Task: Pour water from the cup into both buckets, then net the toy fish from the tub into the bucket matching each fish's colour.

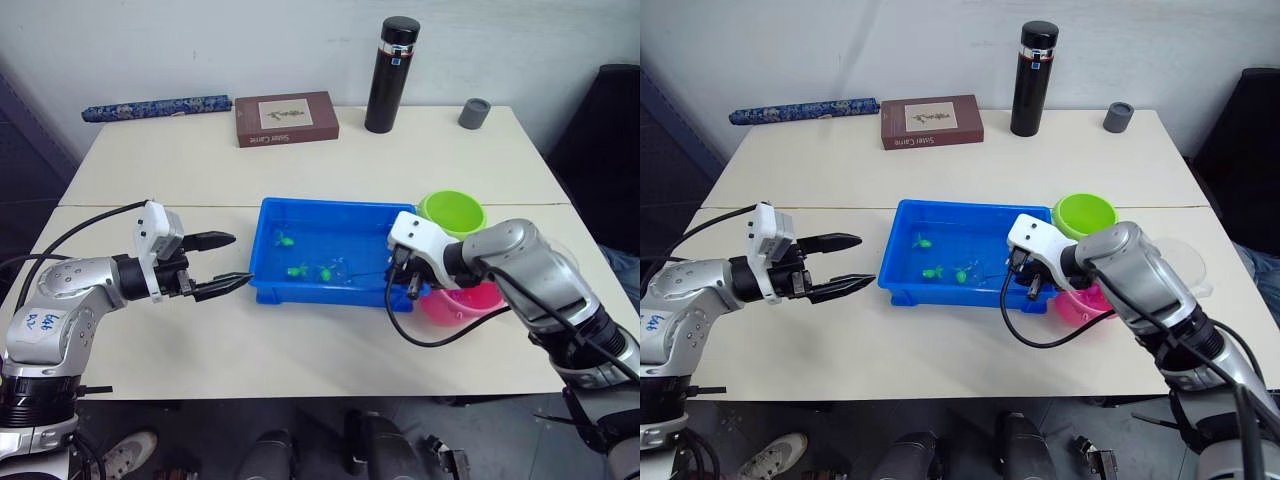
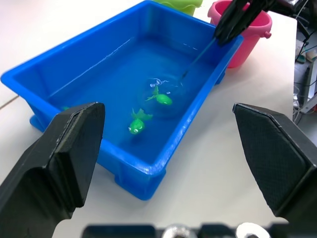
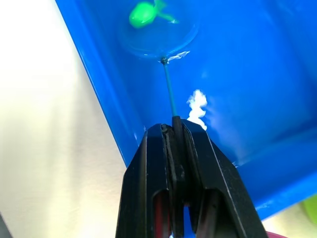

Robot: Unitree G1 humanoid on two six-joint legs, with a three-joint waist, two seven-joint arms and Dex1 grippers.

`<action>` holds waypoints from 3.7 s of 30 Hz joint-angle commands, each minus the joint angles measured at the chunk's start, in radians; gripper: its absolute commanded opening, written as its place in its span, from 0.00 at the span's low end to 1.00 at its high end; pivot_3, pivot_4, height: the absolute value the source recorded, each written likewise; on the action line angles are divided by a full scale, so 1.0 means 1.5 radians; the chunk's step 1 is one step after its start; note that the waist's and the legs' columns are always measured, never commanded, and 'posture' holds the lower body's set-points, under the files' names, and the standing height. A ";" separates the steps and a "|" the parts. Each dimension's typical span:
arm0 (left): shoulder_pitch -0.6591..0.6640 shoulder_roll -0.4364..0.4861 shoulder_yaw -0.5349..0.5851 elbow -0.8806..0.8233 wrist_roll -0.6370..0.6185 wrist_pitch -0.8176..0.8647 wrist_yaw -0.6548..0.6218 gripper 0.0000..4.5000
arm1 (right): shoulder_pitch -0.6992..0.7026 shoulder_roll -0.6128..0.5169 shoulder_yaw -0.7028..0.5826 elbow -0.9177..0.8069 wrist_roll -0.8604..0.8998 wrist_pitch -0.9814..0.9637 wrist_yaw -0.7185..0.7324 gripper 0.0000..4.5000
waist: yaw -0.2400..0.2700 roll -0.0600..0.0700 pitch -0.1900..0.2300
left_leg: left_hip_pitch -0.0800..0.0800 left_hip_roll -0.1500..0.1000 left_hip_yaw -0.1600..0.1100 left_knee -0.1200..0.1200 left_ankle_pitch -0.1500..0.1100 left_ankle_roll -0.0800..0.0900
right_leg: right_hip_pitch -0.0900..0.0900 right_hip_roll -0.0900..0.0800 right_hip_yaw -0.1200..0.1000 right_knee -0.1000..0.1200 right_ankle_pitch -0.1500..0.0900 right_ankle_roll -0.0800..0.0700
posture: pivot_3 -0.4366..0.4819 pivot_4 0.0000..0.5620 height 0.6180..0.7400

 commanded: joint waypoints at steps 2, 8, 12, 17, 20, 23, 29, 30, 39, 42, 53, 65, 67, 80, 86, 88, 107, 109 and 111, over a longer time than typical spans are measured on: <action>-0.006 0.017 0.025 -0.012 -0.018 0.002 -0.014 0.99 | -0.035 -0.013 -0.047 0.006 0.049 0.029 0.006 0.00 | 0.000 0.000 0.000 | 0.000 0.000 0.000 0.000 0.000 0.000 | 0.000 0.000 0.000 0.000 0.000 0.000 | 0.48 0.27 0.99; -0.014 0.016 0.021 -0.004 -0.016 -0.002 -0.019 0.99 | -0.053 -0.018 -0.079 0.030 0.094 0.046 -0.006 0.00 | 0.000 0.000 0.000 | 0.000 0.000 -0.001 0.000 0.000 0.000 | 0.000 0.000 -0.001 0.000 0.000 0.000 | 0.48 0.27 0.99; -0.020 0.014 0.018 0.000 -0.014 -0.004 -0.021 0.99 | -0.055 -0.026 -0.086 0.044 0.101 0.027 -0.016 0.00 | 0.000 0.000 0.000 | -0.001 0.000 -0.001 0.000 0.000 0.000 | 0.000 0.000 -0.001 0.000 0.000 0.000 | 0.48 0.27 0.99; -0.034 0.012 0.010 0.010 -0.008 -0.010 -0.028 0.99 | -0.044 -0.037 -0.099 0.053 0.113 -0.005 -0.019 0.00 | 0.000 0.000 0.000 | -0.001 0.000 -0.001 0.000 0.000 0.000 | 0.000 0.000 -0.001 0.000 0.000 0.000 | 0.48 0.27 0.99; -0.042 0.008 0.006 0.013 -0.005 -0.015 -0.028 0.99 | -0.023 -0.048 -0.120 0.054 0.122 -0.042 -0.017 0.00 | 0.000 0.000 0.000 | -0.001 0.000 -0.001 0.000 0.000 0.000 | 0.000 0.000 -0.001 -0.001 0.000 0.000 | 0.48 0.27 0.99; -0.051 0.004 0.002 0.015 -0.002 -0.026 -0.026 0.99 | 0.009 -0.072 -0.160 0.054 0.134 -0.080 -0.010 0.00 | 0.002 0.000 0.000 | -0.001 0.000 -0.001 0.000 0.000 0.000 | 0.000 0.000 -0.001 -0.001 0.000 0.000 | 0.48 0.27 0.99; -0.070 -0.006 -0.009 0.023 -0.001 -0.037 -0.025 0.99 | 0.071 -0.130 -0.257 0.057 0.169 -0.119 -0.001 0.00 | 0.003 0.000 0.000 | -0.001 -0.001 -0.002 0.000 0.000 0.000 | 0.000 -0.002 -0.002 -0.001 0.000 0.000 | 0.48 0.27 0.99; -0.079 -0.011 -0.015 0.027 -0.001 -0.039 -0.025 0.99 | 0.081 -0.141 -0.275 0.068 0.167 -0.130 -0.007 0.00 | 0.003 0.000 0.000 | -0.001 -0.001 -0.002 0.000 0.000 0.000 | 0.000 -0.002 -0.003 -0.001 0.000 0.000 | 0.48 0.27 0.99; -0.144 -0.046 -0.056 0.080 0.021 -0.067 -0.042 0.99 | 0.119 -0.179 -0.339 0.163 0.141 -0.225 -0.053 0.00 | 0.001 0.000 0.000 | -0.001 -0.001 -0.002 0.000 0.000 0.000 | 0.001 -0.002 -0.003 -0.001 0.000 0.000 | 0.48 0.27 0.99; -0.154 -0.049 -0.062 0.093 0.027 -0.073 -0.049 0.99 | 0.130 -0.179 -0.349 0.181 0.127 -0.273 -0.075 0.00 | 0.001 0.000 0.000 | -0.001 -0.001 -0.002 0.000 0.001 -0.001 | 0.000 -0.001 -0.003 0.000 0.000 0.000 | 0.48 0.27 0.99; -0.160 -0.052 -0.063 0.105 0.035 -0.080 -0.057 0.99 | 0.217 -0.197 -0.407 0.207 0.097 -0.364 -0.121 0.00 | 0.007 0.000 0.000 | -0.001 -0.001 -0.002 0.000 0.001 -0.001 | 0.001 -0.001 -0.003 0.000 0.000 0.000 | 0.48 0.27 0.99; -0.167 -0.056 -0.066 0.119 0.043 -0.087 -0.065 0.99 | 0.362 -0.203 -0.456 0.131 0.022 -0.543 -0.169 0.00 | 0.011 0.000 0.000 | -0.001 -0.001 -0.002 0.000 0.001 -0.001 | 0.001 -0.001 -0.003 0.000 0.000 0.000 | 0.48 0.27 0.99; -0.166 -0.057 -0.067 0.119 0.043 -0.086 -0.065 0.99 | 0.375 -0.206 -0.445 0.133 -0.026 -0.609 -0.201 0.00 | 0.012 0.000 0.000 | -0.001 -0.001 -0.002 0.000 0.001 -0.001 | 0.001 -0.001 -0.003 0.000 0.000 0.000 | 0.48 0.27 0.99; -0.169 -0.061 -0.071 0.124 0.046 -0.087 -0.070 0.99 | 0.472 -0.204 -0.407 0.117 -0.325 -0.859 -0.417 0.00 | 0.015 0.000 0.000 | 0.000 -0.001 -0.002 0.001 0.001 -0.001 | 0.001 -0.001 -0.003 0.000 0.000 0.000 | 0.48 0.27 0.99; -0.174 -0.065 -0.075 0.129 0.048 -0.088 -0.072 0.99 | 0.486 -0.207 -0.396 0.120 -0.418 -0.908 -0.489 0.00 | 0.015 0.000 0.000 | 0.000 -0.001 -0.001 0.001 0.001 -0.001 | 0.001 -0.001 -0.002 0.001 0.000 0.000 | 0.48 0.27 0.99; -0.173 -0.066 -0.075 0.129 0.048 -0.088 -0.072 0.99 | 0.490 -0.215 -0.390 0.125 -0.460 -0.928 -0.518 0.00 | 0.015 0.000 0.000 | 0.000 -0.001 -0.001 0.001 0.001 -0.001 | 0.001 -0.001 -0.002 0.001 0.000 0.000 | 0.48 0.27 0.99; -0.160 -0.032 -0.043 0.139 0.043 -0.082 -0.068 0.99 | 0.406 -0.205 -0.367 0.077 -0.353 -0.905 -0.403 0.00 | 0.004 0.000 0.000 | 0.000 -0.001 -0.001 0.001 0.002 -0.001 | 0.001 0.000 -0.001 0.001 0.000 0.000 | 0.48 0.27 0.99; -0.146 -0.017 -0.032 0.140 0.044 -0.082 -0.071 0.99 | 0.367 -0.175 -0.334 0.036 -0.243 -0.827 -0.303 0.00 | -0.002 0.000 0.000 | 0.001 0.000 -0.001 0.001 0.002 -0.002 | 0.001 0.000 -0.002 0.001 0.000 0.000 | 0.48 0.27 0.99; -0.131 -0.007 -0.024 0.134 0.043 -0.079 -0.069 0.99 | 0.335 -0.152 -0.300 -0.005 -0.152 -0.726 -0.211 0.00 | -0.003 0.000 0.000 | 0.001 0.001 -0.001 0.001 0.002 -0.002 | 0.002 0.001 -0.002 0.001 0.000 0.000 | 0.48 0.27 0.99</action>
